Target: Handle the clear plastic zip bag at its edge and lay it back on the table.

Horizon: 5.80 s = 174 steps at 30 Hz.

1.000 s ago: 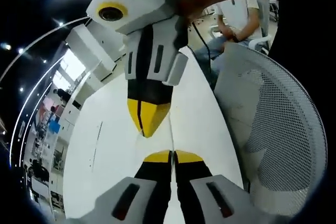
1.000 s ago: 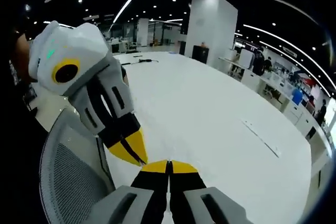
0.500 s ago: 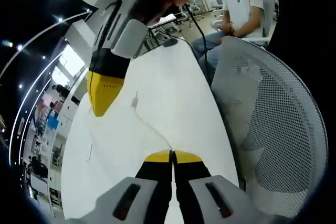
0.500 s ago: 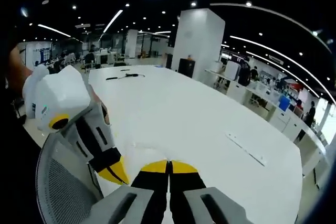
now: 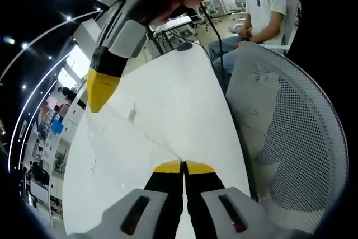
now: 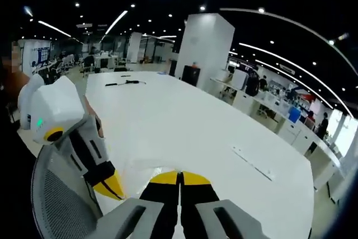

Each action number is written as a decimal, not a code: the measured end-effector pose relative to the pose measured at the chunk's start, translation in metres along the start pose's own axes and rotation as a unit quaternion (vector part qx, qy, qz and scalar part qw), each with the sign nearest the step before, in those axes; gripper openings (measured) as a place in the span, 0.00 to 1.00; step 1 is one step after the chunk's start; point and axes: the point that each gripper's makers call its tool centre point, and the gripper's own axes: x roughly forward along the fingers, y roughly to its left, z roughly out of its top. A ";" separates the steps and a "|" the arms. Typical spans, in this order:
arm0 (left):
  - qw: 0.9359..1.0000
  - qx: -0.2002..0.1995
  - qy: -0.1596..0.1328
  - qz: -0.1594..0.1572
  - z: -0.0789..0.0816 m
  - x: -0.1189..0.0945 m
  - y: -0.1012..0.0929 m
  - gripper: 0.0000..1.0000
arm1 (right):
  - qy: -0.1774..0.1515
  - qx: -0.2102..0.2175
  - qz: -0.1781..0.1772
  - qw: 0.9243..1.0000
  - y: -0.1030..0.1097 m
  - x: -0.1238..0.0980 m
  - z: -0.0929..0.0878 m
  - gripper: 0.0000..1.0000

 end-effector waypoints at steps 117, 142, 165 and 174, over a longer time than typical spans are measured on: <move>0.905 -0.353 -0.096 0.217 -0.097 -0.098 -0.046 0.51 | 0.132 -0.098 -0.052 0.985 0.050 0.081 -0.141 0.00; 0.904 -0.352 -0.096 0.223 -0.101 -0.101 -0.043 0.51 | 0.157 -0.099 -0.040 0.982 0.037 0.121 -0.152 0.00; 0.917 -0.324 -0.088 0.217 -0.105 -0.093 -0.019 0.49 | 0.109 -0.025 -0.040 0.993 0.036 0.096 -0.144 0.20; 0.934 -0.285 -0.091 0.195 -0.082 -0.068 0.005 0.46 | 0.104 -0.001 -0.072 0.992 0.019 0.069 -0.146 0.20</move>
